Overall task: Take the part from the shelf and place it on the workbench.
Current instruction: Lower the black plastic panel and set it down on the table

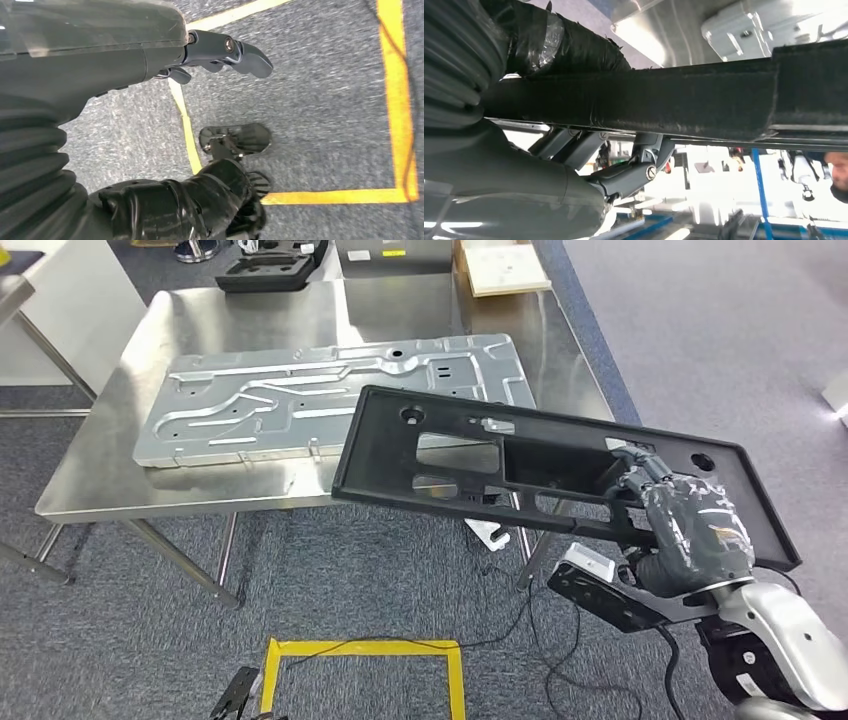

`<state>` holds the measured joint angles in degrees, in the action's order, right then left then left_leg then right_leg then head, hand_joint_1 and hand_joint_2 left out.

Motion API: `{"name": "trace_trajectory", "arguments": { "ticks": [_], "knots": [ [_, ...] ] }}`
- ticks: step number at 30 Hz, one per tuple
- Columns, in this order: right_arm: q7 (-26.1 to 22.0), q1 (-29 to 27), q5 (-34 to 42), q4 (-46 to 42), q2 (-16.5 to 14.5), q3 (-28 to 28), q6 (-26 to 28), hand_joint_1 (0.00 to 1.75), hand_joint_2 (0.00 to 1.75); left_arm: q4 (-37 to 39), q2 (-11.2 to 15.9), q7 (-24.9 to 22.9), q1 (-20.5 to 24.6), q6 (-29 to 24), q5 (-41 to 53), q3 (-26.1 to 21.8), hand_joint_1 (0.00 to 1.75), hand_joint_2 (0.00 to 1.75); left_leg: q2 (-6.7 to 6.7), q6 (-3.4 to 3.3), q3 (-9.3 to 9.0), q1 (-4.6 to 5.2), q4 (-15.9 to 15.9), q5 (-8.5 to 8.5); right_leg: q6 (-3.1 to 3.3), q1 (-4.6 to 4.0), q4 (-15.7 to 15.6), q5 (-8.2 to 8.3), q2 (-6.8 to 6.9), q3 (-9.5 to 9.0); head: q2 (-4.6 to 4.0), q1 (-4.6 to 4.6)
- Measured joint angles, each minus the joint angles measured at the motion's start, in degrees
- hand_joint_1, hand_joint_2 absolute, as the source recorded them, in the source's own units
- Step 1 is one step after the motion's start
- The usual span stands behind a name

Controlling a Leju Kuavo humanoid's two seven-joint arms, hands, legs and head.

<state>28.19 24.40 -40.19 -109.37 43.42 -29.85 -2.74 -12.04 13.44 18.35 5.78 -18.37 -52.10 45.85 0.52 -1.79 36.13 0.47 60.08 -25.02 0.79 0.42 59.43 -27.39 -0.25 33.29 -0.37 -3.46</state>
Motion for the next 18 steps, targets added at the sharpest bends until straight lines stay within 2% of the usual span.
{"name": "trace_trajectory", "arguments": {
  "ticks": [2, 4, 5, 7, 9, 10, 11, 12, 13, 15, 16, 18],
  "knots": [
    [0.0, -0.1, -0.9, 0.1, -0.1, 0.0, 0.3, 1.75, 1.75, 0.0, 0.1, 0.0, 0.1, -0.1, 0.1, 0.0, 0.0, 1.75, -0.03, -0.29, -0.58, 0.39, -1.0, -0.31, -0.48, 0.1, -0.3, 0.1, -0.01, 0.03, 0.0, 0.03],
    [0.0, -0.1, -1.2, 0.1, -0.2, 0.1, 0.7, 1.75, 1.75, 0.0, 0.1, -0.1, 0.0, -0.3, 0.3, 0.0, 0.0, 1.75, -0.09, -0.7, -1.16, 0.08, -2.0, -0.08, -1.02, 0.11, -0.3, -0.18, 0.02, -0.01, 0.01, 0.09],
    [0.0, -0.1, -1.1, 0.2, -0.2, 0.2, 0.9, 1.75, 1.75, 0.0, 0.1, -0.2, 0.0, -0.3, 0.4, 0.0, 0.0, 1.75, -0.13, -0.96, -1.56, -0.15, -2.5, 0.08, -1.27, 0.09, 0.6, -0.85, 0.03, 0.35, 0.01, 0.16],
    [0.0, -0.1, -0.9, 0.2, -0.2, 0.5, 1.3, 1.75, 1.75, 0.0, 0.1, -0.3, 0.1, -0.4, 0.6, 0.0, 0.0, 1.75, -0.17, -1.37, -2.13, -0.42, -3.1, 0.21, -1.7, 0.22, 5.7, -3.43, 0.03, 2.78, 0.01, 0.31],
    [0.0, -0.3, -0.7, 0.3, -0.2, 0.7, 1.3, 1.75, 1.75, 0.0, 0.0, -0.4, 0.1, -0.4, 0.7, 0.0, 0.0, 1.75, -0.15, -1.52, -2.19, -0.46, -3.1, 0.07, -2.13, 0.47, 12.7, -5.96, 0.03, 6.73, 0.01, 0.32],
    [0.0, -0.4, -0.7, 0.4, -0.2, 0.8, 1.4, 1.75, 1.75, 0.0, 0.0, -0.4, 0.0, -0.4, 0.8, 0.0, 0.0, 1.75, -0.1, -1.48, -2.21, -0.49, -3.0, -0.04, -2.37, 0.64, 14.7, -6.07, 0.04, 8.1, 0.01, 0.3],
    [0.1, -0.5, -0.6, 0.5, -0.2, 0.8, 1.4, 1.75, 1.75, 0.0, -0.1, -0.5, 0.0, -0.4, 0.9, 0.0, 0.0, 1.75, -0.03, -1.37, -2.25, -0.55, -2.9, -0.19, -2.61, 0.84, 15.2, -5.4, 0.05, 8.76, 0.01, 0.3],
    [0.1, -0.5, -0.5, 0.5, -0.2, 0.9, 1.6, 1.75, 1.75, 0.0, -0.2, -0.8, 0.0, -0.3, 1.1, 0.0, 0.0, 1.75, 0.11, -1.15, -2.32, -0.68, -2.6, -0.41, -2.84, 1.06, 13.1, -3.56, 0.04, 8.09, 0.01, 0.3],
    [0.1, -0.5, -0.4, 0.5, -0.2, 1.1, 1.9, 1.75, 1.75, 0.0, -0.2, -1.1, 0.0, -0.3, 1.2, 0.0, 0.0, 1.75, 0.32, -0.84, -2.37, -0.81, -2.3, -0.71, -3.04, 1.3, 9.3, -1.25, -0.04, 6.42, 0.01, 0.32],
    [0.2, -0.6, 0.0, 0.5, -0.3, 1.6, 2.8, 1.75, 1.75, 0.0, -0.4, -1.5, 0.0, -0.2, 1.5, 0.0, 0.0, 1.75, 0.78, -0.03, -2.1, -0.84, -1.3, -1.41, -3.22, 1.54, 2.6, 1.35, -0.71, 3.16, 0.02, 0.37],
    [0.2, -0.7, 0.2, 0.5, -0.3, 1.8, 3.1, 1.75, 1.75, 0.0, -0.4, -1.6, 0.1, -0.1, 1.6, 0.0, 0.0, 1.75, 0.98, 0.34, -1.88, -0.78, -1.0, -1.6, -3.06, 1.52, 1.1, 1.52, -0.92, 2.46, 0.02, 0.39],
    [0.2, -0.8, 0.3, 0.5, -0.4, 2.1, 3.4, 1.75, 1.75, 0.0, -0.5, -1.5, 0.0, -0.1, 1.7, 0.0, 0.0, 1.75, 1.31, 0.84, -1.59, -0.73, -0.8, -1.65, -2.37, 1.34, 0.9, 1.23, -0.79, 2.41, 0.02, 0.39]
  ]
}}
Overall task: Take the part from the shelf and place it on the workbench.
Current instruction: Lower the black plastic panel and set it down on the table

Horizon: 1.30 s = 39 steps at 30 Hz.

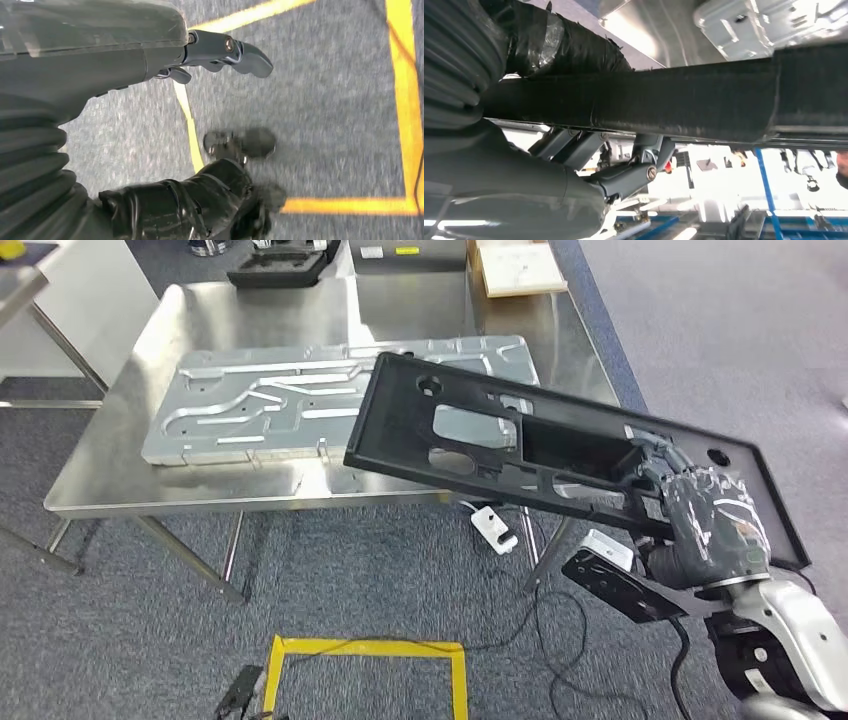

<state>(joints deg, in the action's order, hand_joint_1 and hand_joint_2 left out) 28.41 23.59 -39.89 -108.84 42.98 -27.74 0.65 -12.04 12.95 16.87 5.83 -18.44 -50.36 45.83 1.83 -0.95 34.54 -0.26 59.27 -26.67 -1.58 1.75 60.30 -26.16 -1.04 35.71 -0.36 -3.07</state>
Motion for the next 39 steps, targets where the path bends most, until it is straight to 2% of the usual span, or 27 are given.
{"name": "trace_trajectory", "arguments": {
  "ticks": [2, 3, 4, 6, 7, 8, 9, 11, 12, 13, 14, 15, 17, 18, 20, 22, 23, 24, 25, 27, 29, 31, 33, 35, 37, 38, 39],
  "knots": [
    [0.0, 0.0, 0.1, 0.0, -0.1, 0.1, 0.0, 1.75, 1.75, 0.0, -0.1, 0.1, -0.1, 0.1, 0.1, 0.0, 0.0, 1.75, -0.18, 0.47, 0.32, -0.1, 0.5, -0.48, 0.68, 0.03, -0.1, 0.01, 0.51, -0.13, 0.0, -0.09],
    [0.0, 0.0, 0.1, 0.0, -0.1, 0.2, 0.0, 1.75, 1.75, 0.0, -0.2, 0.1, -0.1, 0.1, 0.1, 0.0, 0.0, 1.75, -0.51, 0.73, 0.91, -0.16, 1.9, -1.38, 1.03, 0.07, -0.2, 0.01, 0.8, -0.27, 0.0, -0.2],
    [0.0, 0.0, 0.1, -0.1, -0.1, 0.3, -0.1, 1.75, 1.75, 0.0, -0.2, 0.1, 0.0, 0.1, 0.1, 0.0, 0.0, 1.75, -0.9, 0.98, 2.1, -0.21, 4.5, -2.79, 1.31, 0.03, -0.3, -0.05, 1.12, -0.41, -0.01, -0.33],
    [0.0, 0.0, 0.3, -0.1, -0.2, 0.6, -0.3, 1.75, 1.75, 0.0, -0.4, 0.1, 0.0, 0.3, 0.2, 0.0, 0.0, 1.75, -1.29, 1.28, 5.55, -0.26, 11.6, -5.97, 1.73, -0.21, -0.3, -0.23, 1.76, -0.56, -0.01, -0.47],
    [0.0, 0.0, 0.5, -0.1, -0.2, 0.6, -0.5, 1.75, 1.75, 0.0, -0.4, 0.1, -0.1, 0.4, 0.2, 0.0, 0.0, 1.75, -1.33, 1.3, 7.1, -0.27, 14.6, -6.88, 1.85, -0.36, -0.3, -0.3, 2.04, -0.6, -0.01, -0.48],
    [0.0, 0.0, 0.7, -0.1, -0.2, 0.6, -0.8, 1.75, 1.75, 0.0, -0.5, 0.0, -0.1, 0.5, 0.3, 0.0, 0.0, 1.75, -1.36, 1.2, 7.81, -0.26, 15.7, -6.7, 1.97, -0.53, -0.3, -0.39, 2.32, -0.68, 0.0, -0.48],
    [0.0, 0.1, 0.9, -0.1, -0.2, 0.6, -1.2, 1.75, 1.75, 0.0, -0.6, 0.0, -0.2, 0.6, 0.4, 0.0, 0.0, 1.75, -1.41, 0.98, 7.52, -0.24, 14.7, -5.54, 2.04, -0.7, -0.3, -0.47, 2.58, -0.8, 0.0, -0.48],
    [0.0, 0.3, 1.1, -0.1, -0.3, 0.6, -1.9, 1.75, 1.75, 0.0, -0.6, -0.4, -0.1, 0.6, 0.7, 0.0, 0.0, 1.75, -2.12, 0.14, 4.38, 0.03, 7.8, -1.6, 2.12, -1.0, -0.3, -0.7, 3.13, -1.19, -0.01, -0.47],
    [0.0, 0.5, 1.3, -0.1, -0.3, 0.6, -2.2, 1.75, 1.75, 0.0, -0.6, -0.7, -0.1, 0.5, 0.8, 0.0, 0.0, 1.75, -2.85, -0.32, 2.71, 0.35, 4.3, -0.34, 2.08, -1.18, -0.3, -0.81, 3.39, -1.34, -0.01, -0.44],
    [0.0, 0.7, 1.4, -0.2, -0.3, 0.6, -2.6, 1.75, 1.75, 0.0, -0.6, -1.0, 0.0, 0.5, 1.1, 0.0, 0.0, 1.75, -3.45, -0.69, 1.45, 0.67, 1.7, 0.36, 1.97, -1.29, -0.3, -0.87, 3.64, -1.42, -0.01, -0.44],
    [0.0, 0.9, 1.6, -0.2, -0.3, 0.6, -3.0, 1.75, 1.75, 0.0, -0.6, -1.4, 0.0, 0.5, 1.3, 0.0, 0.0, 1.75, -3.83, -0.94, 0.9, 0.96, 0.4, 0.43, 1.8, -1.36, -0.4, -0.88, 3.92, -1.44, -0.01, -0.43],
    [0.0, 1.1, 1.7, -0.1, -0.3, 0.6, -3.4, 1.75, 1.75, 0.0, -0.7, -1.7, 0.1, 0.5, 1.5, 0.0, 0.0, 1.75, -3.74, -1.05, 0.77, 1.14, 0.1, 0.35, 1.6, -1.42, -0.5, -0.85, 4.24, -1.44, -0.02, -0.42],
    [0.0, 1.5, 1.9, -0.1, -0.3, 0.6, -4.1, 1.75, 1.75, 0.0, -0.8, -1.9, 0.0, 0.5, 1.8, 0.0, 0.0, 1.75, -2.99, -1.35, 0.56, 0.92, -0.5, 0.76, 1.09, -1.37, -0.5, -1.0, 4.67, -1.5, -0.01, -0.4],
    [0.0, 1.9, 2.0, -0.1, -0.3, 0.6, -4.4, 1.75, 1.75, 0.0, -0.8, -1.9, -0.1, 0.5, 1.9, 0.0, 0.0, 1.75, -2.63, -1.52, 0.32, 0.71, -0.9, 0.98, 0.85, -1.33, 0.2, -1.59, 4.25, -1.23, -0.01, -0.35],
    [-0.1, 2.6, 2.0, 0.0, -0.3, 0.4, -4.8, 1.75, 1.75, 0.0, -1.0, -1.9, 0.0, 0.5, 2.2, 0.0, 0.0, 1.75, -1.94, -1.88, -0.09, 0.31, -1.5, 1.33, 0.44, -1.15, 4.7, -4.15, 2.72, 0.82, -0.01, -0.22],
    [-0.1, 3.0, 1.9, 0.2, -0.5, 0.2, -5.1, 1.75, 1.75, 0.0, -1.2, -1.6, 0.2, 0.5, 2.4, 0.0, 0.0, 1.75, -1.11, -2.1, -0.09, 0.25, -1.5, 1.33, 0.12, -1.06, 11.6, -6.9, 1.79, 4.26, -0.02, -0.17],
    [-0.2, 3.0, 1.8, 0.3, -0.7, 0.0, -5.4, 1.75, 1.75, 0.0, -1.3, -1.4, 0.2, 0.5, 2.4, 0.0, 0.0, 1.75, -0.65, -2.08, -0.08, 0.25, -1.5, 1.29, -0.02, -1.0, 13.8, -7.26, 1.68, 5.46, -0.02, -0.19],
    [-0.2, 3.1, 1.6, 0.5, -0.8, -0.3, -5.5, 1.75, 1.75, 0.0, -1.5, -1.1, 0.2, 0.5, 2.4, 0.0, 0.0, 1.75, -0.13, -2.0, -0.07, 0.21, -1.3, 1.21, -0.14, -0.88, 13.9, -6.49, 1.62, 5.71, -0.02, -0.19],
    [-0.2, 3.2, 1.4, 0.6, -0.9, -0.5, -5.7, 1.75, 1.75, 0.0, -1.6, -0.9, 0.2, 0.5, 2.5, 0.0, 0.0, 1.75, 0.41, -1.85, -0.07, 0.15, -1.1, 1.07, -0.26, -0.72, 11.9, -4.8, 1.5, 4.9, -0.02, -0.2],
    [-0.2, 3.6, 1.0, 0.8, -1.0, -0.9, -5.7, 1.75, 1.75, 0.0, -1.8, -0.8, 0.2, 0.5, 2.6, 0.0, 0.0, 1.75, 1.49, -1.29, 0.12, 0.08, -0.3, 0.59, -0.47, -0.26, 4.9, -1.51, 0.31, 1.73, -0.01, -0.16],
    [-0.2, 4.0, 0.7, 1.0, -1.2, -1.1, -5.7, 1.75, 1.75, 0.0, -1.9, -0.9, 0.3, 0.7, 3.0, 0.0, 0.0, 1.75, 2.29, -0.65, 0.61, 0.1, 0.5, 0.27, -0.27, -0.1, 0.9, -0.76, -1.0, -0.18, -0.01, -0.1],
    [-0.2, 4.2, 0.2, 1.3, -1.3, -1.5, -6.0, 1.75, 1.75, 0.0, -1.9, -1.4, 0.2, 1.0, 3.4, 0.1, 0.0, 1.75, 2.88, -0.06, 0.99, 0.03, 0.5, 0.43, 0.43, -0.28, 0.6, -0.93, -1.01, -0.34, -0.01, -0.1],
    [-0.1, 4.4, -0.4, 1.5, -1.3, -1.9, -6.5, 1.75, 1.75, 0.0, -2.0, -1.9, -0.1, 1.2, 3.7, 0.2, 0.0, 1.75, 2.09, 0.53, 1.39, -0.04, 1.0, 0.01, 1.13, -0.29, 0.3, -0.76, -0.53, -0.46, -0.01, -0.22],
    [-0.1, 4.6, -0.9, 1.8, -1.3, -2.2, -6.8, 1.75, 1.75, 0.0, -2.2, -2.3, 0.0, 1.3, 3.7, 0.2, 0.0, 1.75, 0.1, 1.07, 3.25, -0.04, 4.9, -2.13, 1.65, -0.26, 0.1, -0.66, -0.13, -0.67, -0.02, -0.48],
    [-0.1, 4.7, -1.4, 2.2, -1.3, -2.5, -7.0, 1.75, 1.75, 0.0, -2.4, -2.4, 0.2, 1.4, 3.8, 0.2, 0.0, 1.75, -0.97, 1.39, 6.66, -0.12, 11.6, -4.79, 1.96, -0.48, 0.1, -0.73, 0.28, -0.77, -0.01, -0.62],
    [-0.1, 4.7, -2.0, 2.4, -1.3, -2.7, -7.4, 1.75, 1.75, 0.0, -2.5, -2.4, 0.2, 1.4, 3.8, 0.4, 0.0, 1.75, -1.09, 1.36, 8.01, -0.15, 14.0, -5.23, 2.08, -0.62, 0.1, -0.8, 0.48, -0.82, -0.01, -0.62],
    [-0.1, 4.8, -2.9, 2.7, -1.3, -3.0, -8.0, 1.75, 1.75, 0.0, -2.6, -2.5, 0.2, 1.4, 3.8, 0.7, 0.0, 1.75, -1.12, 1.21, 8.6, -0.13, 14.8, -4.82, 2.18, -0.77, 0.1, -0.87, 0.63, -0.9, -0.01, -0.65]
  ]
}}
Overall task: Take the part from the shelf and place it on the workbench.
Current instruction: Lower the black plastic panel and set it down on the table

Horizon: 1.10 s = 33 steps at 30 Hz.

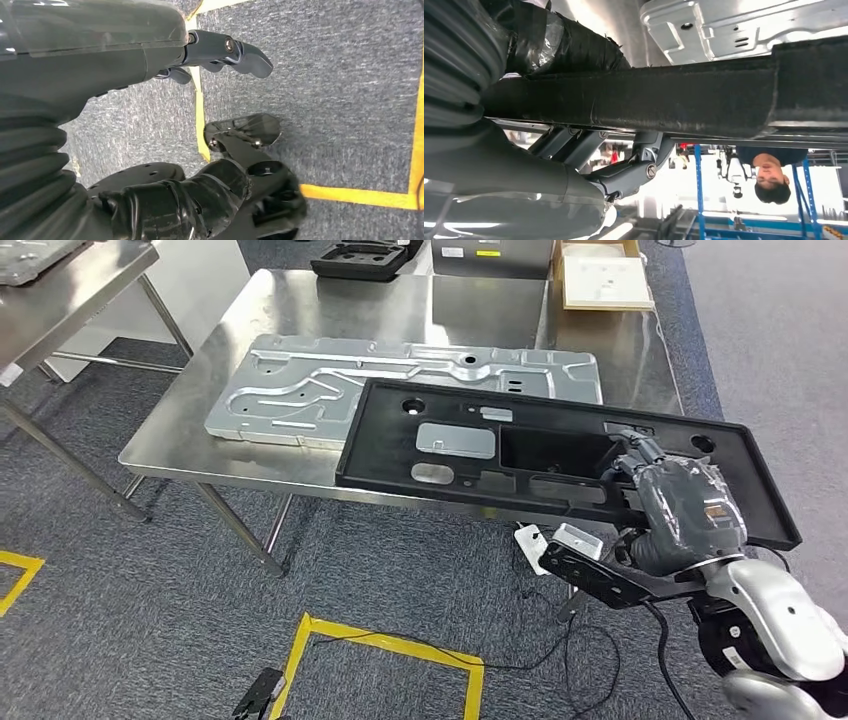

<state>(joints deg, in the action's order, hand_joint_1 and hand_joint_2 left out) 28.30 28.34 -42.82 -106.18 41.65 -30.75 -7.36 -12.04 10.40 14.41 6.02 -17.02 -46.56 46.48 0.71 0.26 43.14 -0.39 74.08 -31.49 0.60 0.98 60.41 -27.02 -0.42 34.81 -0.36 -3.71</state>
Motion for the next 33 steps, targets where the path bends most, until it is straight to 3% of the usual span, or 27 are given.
{"name": "trace_trajectory", "arguments": {
  "ticks": [2, 4, 6, 9, 11, 12, 14, 15, 16, 17, 18, 20, 21, 24, 26, 29, 31, 32, 33],
  "knots": [
    [0.0, 0.2, -2.7, 0.9, 0.0, -0.7, -2.0, 1.75, 1.75, 0.0, -0.1, -0.2, 0.0, 0.0, 0.2, 0.5, 0.0, 1.75, -0.01, -0.86, -1.8, 0.28, -4.3, 3.42, 0.15, -0.38, 0.0, -0.13, 0.15, -0.22, -0.01, 0.0],
    [-0.1, 0.4, -5.4, 2.2, 0.1, -1.5, -4.0, 1.75, 1.75, 0.0, 0.0, -0.5, 0.0, 0.0, 0.6, 0.8, 0.0, 1.75, -0.21, -2.38, -5.06, 0.8, -11.0, 6.12, 0.2, -0.61, -0.1, -0.23, 0.28, -0.34, 0.0, 0.15],
    [-0.1, 0.5, -6.6, 3.1, 0.3, -1.9, -5.0, 1.75, 1.75, 0.0, 0.1, -0.6, 0.1, 0.1, 0.9, 1.1, 0.0, 1.75, -0.44, -3.29, -6.67, 1.11, -13.9, 6.43, 0.16, -0.73, -0.2, -0.26, 0.38, -0.29, 0.01, 0.31],
    [-0.1, 0.5, -6.8, 3.6, 0.4, -2.0, -5.2, 1.75, 1.75, 0.0, 0.1, -0.6, 0.1, 0.1, 1.0, 1.3, 0.0, 1.75, -0.43, -3.34, -6.86, 1.29, -14.5, 6.39, 0.0, -0.67, -0.3, -0.21, 0.42, -0.19, 0.0, 0.29],
    [-0.2, 0.4, -6.9, 5.3, 0.9, -2.3, -5.2, 1.75, 1.75, 0.0, 0.0, -0.7, 0.0, 0.0, 1.1, 1.8, 0.0, 1.75, -0.34, -3.42, -7.55, 1.32, -15.9, 6.66, -0.72, -0.43, 0.3, -0.7, 0.45, 0.11, -0.01, 0.28],
    [-0.2, 0.3, -6.9, 6.4, 1.3, -2.5, -5.1, 1.75, 1.75, 0.0, 0.0, -0.7, 0.0, -0.1, 1.2, 2.1, 0.0, 1.75, -0.33, -3.42, -8.12, 1.16, -16.8, 6.86, -1.2, -0.32, 2.1, -1.75, 0.45, 1.07, 0.0, 0.33],
    [-0.2, 0.0, -6.7, 8.3, 1.7, -2.5, -4.7, 1.75, 1.75, 0.0, -0.2, -0.7, 0.0, -0.2, 1.2, 2.5, 0.0, 1.75, -0.38, -3.32, -9.11, 0.65, -17.9, 7.1, -1.93, -0.22, 8.8, -4.8, 0.39, 4.55, 0.01, 0.54],
    [-0.2, -0.3, -6.6, 8.8, 1.8, -2.5, -4.6, 1.75, 1.75, 0.0, -0.2, -0.6, 0.0, -0.2, 1.2, 2.6, 0.0, 1.75, -0.37, -3.27, -9.11, 0.59, -17.7, 6.91, -2.13, -0.07, 11.8, -5.63, 0.4, 6.29, 0.01, 0.53],
    [-0.2, -0.7, -6.6, 9.1, 1.8, -2.6, -4.5, 1.75, 1.75, 0.0, -0.3, -0.6, 0.0, -0.2, 1.2, 2.8, 0.0, 1.75, -0.34, -3.16, -9.11, 0.51, -17.4, 6.62, -2.33, 0.11, 13.0, -5.45, 0.41, 7.24, 0.0, 0.52],
    [-0.2, -1.0, -6.6, 9.4, 2.0, -2.5, -4.4, 1.75, 1.75, 0.0, -0.4, -0.6, 0.0, -0.2, 1.2, 2.9, 0.0, 1.75, -0.31, -2.96, -9.11, 0.36, -17.0, 6.26, -2.56, 0.31, 12.2, -4.22, 0.44, 7.1, -0.01, 0.51],
    [-0.1, -1.2, -6.6, 9.6, 2.2, -2.5, -4.3, 1.75, 1.75, 0.0, -0.5, -0.6, -0.1, -0.1, 1.2, 3.1, 0.0, 1.75, -0.26, -2.67, -9.09, 0.17, -16.3, 5.77, -2.86, 0.54, 9.4, -2.25, 0.46, 5.91, -0.01, 0.51],
    [-0.1, -1.4, -6.6, 9.9, 2.7, -2.2, -3.9, 1.75, 1.75, 0.0, -0.5, -0.6, -0.1, -0.1, 1.2, 3.3, 0.0, 1.75, -0.13, -1.86, -8.8, -0.01, -14.7, 4.66, -3.23, 0.83, 3.6, 0.17, 0.22, 3.12, -0.01, 0.62],
    [-0.1, -1.6, -6.5, 10.1, 2.9, -2.0, -3.7, 1.75, 1.75, 0.0, -0.4, -0.7, -0.1, -0.1, 1.2, 3.3, 0.0, 1.75, -0.02, -1.49, -8.56, 0.04, -14.1, 4.23, -2.98, 0.86, 2.2, 0.45, 0.02, 2.37, -0.01, 0.68],
    [-0.1, -2.2, -6.5, 10.6, 3.4, -1.8, -3.6, 1.75, 1.75, 0.0, -0.4, -0.7, -0.1, -0.1, 1.2, 3.3, 0.0, 1.75, 0.21, -0.86, -8.19, 0.22, -13.6, 3.78, -1.47, 0.71, 2.2, 0.07, -0.31, 2.34, -0.01, 0.74],
    [0.0, -2.5, -6.5, 10.7, 3.6, -1.6, -3.5, 1.75, 1.75, 0.0, -0.4, -0.7, -0.1, -0.1, 1.1, 3.4, 0.0, 1.75, 0.0, -0.45, -7.66, 0.14, -12.2, 2.88, -0.83, 0.73, 2.2, 0.0, -0.29, 2.24, -0.01, 0.61],
    [0.1, -3.1, -6.7, 10.8, 4.1, -0.7, -3.1, 1.75, 1.75, 0.0, -0.4, -0.8, 0.0, -0.1, 1.0, 3.4, 0.0, 1.75, -0.38, -0.01, -3.19, 0.06, -3.3, -1.08, -0.28, 0.45, 2.1, -0.24, -0.19, 1.9, 0.0, 0.36],
    [0.2, -3.7, -6.7, 10.8, 4.3, -0.4, -2.8, 1.75, 1.75, 0.0, -0.4, -1.0, -0.1, -0.1, 1.0, 3.4, 0.0, 1.75, -0.4, -0.37, -0.04, 0.2, 1.8, -1.96, 0.03, -0.06, 2.1, -0.49, -0.17, 1.66, 0.0, 0.35],
    [0.2, -4.0, -6.8, 10.8, 4.4, -0.3, -2.8, 1.75, 1.75, 0.0, -0.4, -1.0, -0.1, -0.1, 1.0, 3.4, 0.0, 1.75, -0.39, -0.88, 0.27, 0.4, 1.6, -0.89, 0.17, -0.39, 2.0, -0.64, -0.18, 1.43, -0.01, 0.36],
    [0.2, -4.2, -6.7, 10.8, 4.6, -0.3, -2.8, 1.75, 1.75, 0.0, -0.4, -1.1, -0.1, -0.1, 1.0, 3.4, 0.0, 1.75, -0.37, -1.65, -0.5, 0.75, -0.7, 1.11, 0.29, -0.76, 2.0, -0.8, -0.2, 1.08, 0.0, 0.36]
  ]
}}
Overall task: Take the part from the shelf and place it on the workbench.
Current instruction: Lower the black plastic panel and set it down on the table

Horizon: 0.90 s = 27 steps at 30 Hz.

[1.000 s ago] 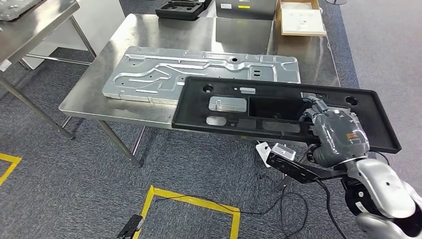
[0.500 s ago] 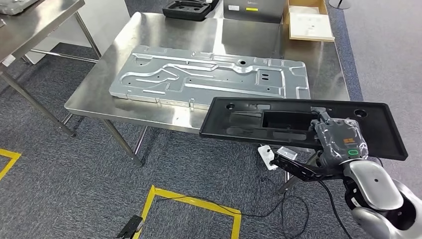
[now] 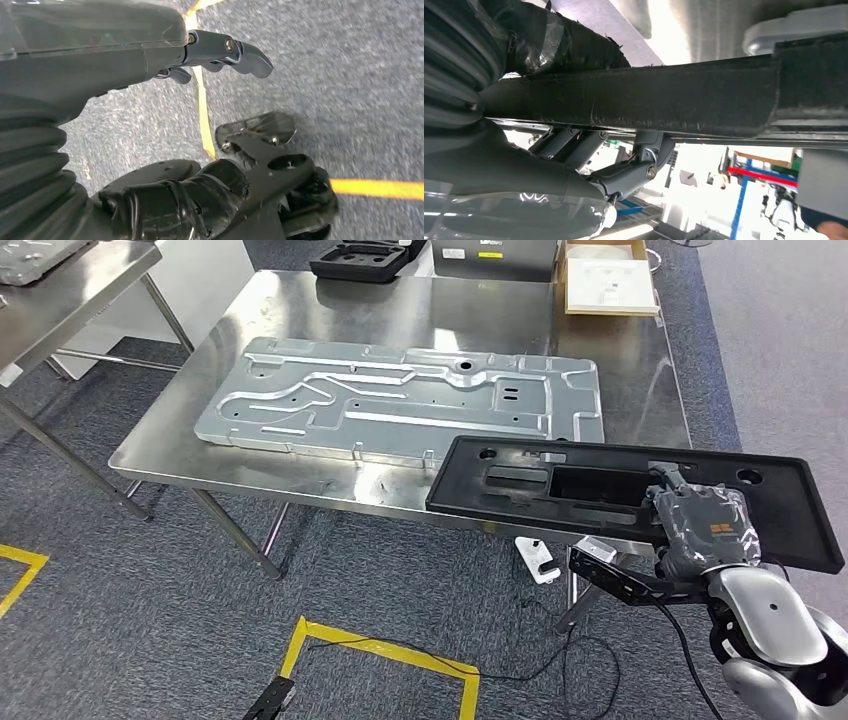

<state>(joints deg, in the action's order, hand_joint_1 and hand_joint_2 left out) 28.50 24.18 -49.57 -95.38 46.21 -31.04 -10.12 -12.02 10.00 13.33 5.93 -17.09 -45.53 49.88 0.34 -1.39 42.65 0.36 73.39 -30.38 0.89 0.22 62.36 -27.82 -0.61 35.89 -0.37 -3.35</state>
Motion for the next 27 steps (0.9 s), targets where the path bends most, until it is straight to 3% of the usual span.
{"name": "trace_trajectory", "arguments": {
  "ticks": [2, 4, 6, 7, 9, 12, 13, 14, 15, 17, 18, 20, 21, 24, 27],
  "knots": [
    [0.0, -0.2, 0.0, 0.0, 0.2, 0.2, 0.0, 1.75, 1.75, 0.0, 0.2, -0.1, 0.0, 0.0, 0.0, 0.0, 0.0, 1.75, -0.11, -2.24, -3.07, 0.99, -7.3, 4.02, 0.14, -0.51, -0.6, -0.2, 0.01, -0.87, 0.0, 0.21],
    [0.1, -0.5, -0.2, 0.1, 0.3, 0.4, 0.4, 1.75, 1.75, 0.0, 0.4, -0.1, 0.1, 0.0, 0.0, 0.0, 0.0, 1.75, -0.32, -3.97, -5.49, 1.9, -12.4, 5.5, 0.0, -0.37, -1.4, -0.1, 0.05, -1.44, -0.01, 0.51],
    [0.3, -1.0, -0.4, 0.2, 0.3, 0.6, 1.3, 1.75, 1.75, 0.0, 0.5, -0.2, 0.2, -0.1, 0.0, 0.1, 0.0, 1.75, -0.36, -4.58, -6.69, 2.33, -14.6, 5.58, -0.41, 0.04, -2.4, 0.19, 0.17, -1.78, -0.01, 0.49],
    [0.4, -1.5, -0.7, 0.3, 0.3, 0.9, 1.9, 1.75, 1.75, 0.0, 0.5, -0.3, 0.2, -0.2, 0.0, 0.1, 0.0, 1.75, -0.4, -4.5, -7.55, 2.22, -15.9, 5.87, -0.56, 0.16, -2.6, 0.21, 0.29, -1.96, -0.01, 0.44],
    [0.6, -2.2, -1.1, 0.5, 0.3, 1.9, 3.4, 1.75, 1.75, 0.0, 0.4, -0.6, 0.1, -0.3, 0.1, 0.1, 0.0, 1.75, -0.47, -4.13, -9.4, 1.67, -18.7, 6.68, -1.07, 0.11, -1.5, -0.6, 0.37, -1.55, 0.0, 0.58],
    [0.6, -2.5, -1.5, 1.3, 0.0, 3.2, 5.0, 1.75, 1.75, 0.0, 0.2, -0.8, 0.3, -0.2, 0.2, 0.2, 0.0, 1.75, -0.48, -3.35, -10.55, 0.91, -19.7, 6.53, -2.47, 0.71, 7.4, -4.07, 0.32, 3.39, 0.0, 0.73],
    [0.6, -2.7, -1.7, 1.5, -0.2, 3.3, 5.1, 1.75, 1.75, 0.0, 0.1, -0.7, 0.3, -0.2, 0.2, 0.2, 0.0, 1.75, -0.45, -2.93, -10.63, 0.58, -19.4, 6.17, -3.1, 1.13, 9.8, -4.39, 0.35, 4.95, 0.0, 0.73],
    [0.6, -2.9, -1.9, 1.8, -0.3, 3.4, 5.1, 1.75, 1.75, 0.0, 0.0, -0.6, 0.3, -0.2, 0.2, 0.2, 0.0, 1.75, -0.41, -2.4, -10.67, 0.14, -18.9, 5.7, -3.79, 1.61, 10.3, -3.71, 0.4, 5.62, 0.0, 0.74],
    [0.6, -3.1, -2.1, 2.0, -0.4, 3.4, 5.1, 1.75, 1.75, 0.0, -0.1, -0.5, 0.2, -0.2, 0.2, 0.3, 0.0, 1.75, -0.37, -1.78, -10.65, -0.4, -18.1, 5.1, -4.56, 2.17, 8.8, -2.1, 0.49, 5.22, -0.01, 0.74],
    [0.6, -3.2, -2.4, 2.3, -0.7, 3.4, 5.0, 1.75, 1.75, 0.0, 0.0, -0.4, 0.2, -0.1, 0.2, 0.4, 0.0, 1.75, -0.23, -0.26, -10.05, -1.24, -15.7, 3.39, -6.19, 3.15, 3.1, 0.85, 0.52, 2.83, -0.01, 0.92],
    [0.6, -3.1, -2.5, 2.4, -0.8, 3.5, 5.0, 1.75, 1.75, 0.0, 0.0, -0.4, 0.2, -0.1, 0.2, 0.4, 0.0, 1.75, -0.18, 0.45, -9.5, -1.48, -14.2, 2.49, -6.13, 3.34, 1.3, 1.37, 0.32, 2.03, 0.0, 1.15],
    [0.6, -3.3, -2.6, 2.7, -1.0, 3.6, 5.0, 1.75, 1.75, 0.0, 0.2, -0.4, 0.3, 0.0, 0.2, 0.5, 0.0, 1.75, -0.02, 1.37, -8.46, -1.36, -12.5, 1.46, -4.83, 3.21, 1.3, 0.63, -0.12, 1.96, 0.01, 1.39],
    [0.6, -3.5, -2.7, 2.7, -1.0, 3.7, 5.0, 1.75, 1.75, 0.0, 0.2, -0.3, 0.2, 0.0, 0.2, 0.6, 0.0, 1.75, 0.0, 1.55, -8.32, -1.42, -12.2, 1.27, -3.86, 3.2, 1.4, 0.48, -0.2, 2.15, 0.01, 1.32],
    [0.6, -3.8, -2.7, 2.9, -1.0, 4.0, 5.1, 1.75, 1.75, 0.0, 0.2, -0.3, 0.2, 0.0, 0.4, 0.9, 0.0, 1.75, -0.08, 2.07, -7.62, -1.59, -10.3, -0.1, -2.79, 3.28, 1.5, 0.16, -0.16, 1.94, 0.0, 0.72],
    [0.7, -4.7, -2.7, 3.0, -0.7, 5.1, 5.3, 1.75, 1.75, 0.0, 0.1, -0.3, 0.3, 0.0, 0.6, 1.0, 0.0, 1.75, -0.19, 2.18, -2.43, -1.62, -0.7, -3.89, -2.37, 3.01, 1.0, -0.09, -0.05, 1.19, 0.0, 0.25]
  ]
}}
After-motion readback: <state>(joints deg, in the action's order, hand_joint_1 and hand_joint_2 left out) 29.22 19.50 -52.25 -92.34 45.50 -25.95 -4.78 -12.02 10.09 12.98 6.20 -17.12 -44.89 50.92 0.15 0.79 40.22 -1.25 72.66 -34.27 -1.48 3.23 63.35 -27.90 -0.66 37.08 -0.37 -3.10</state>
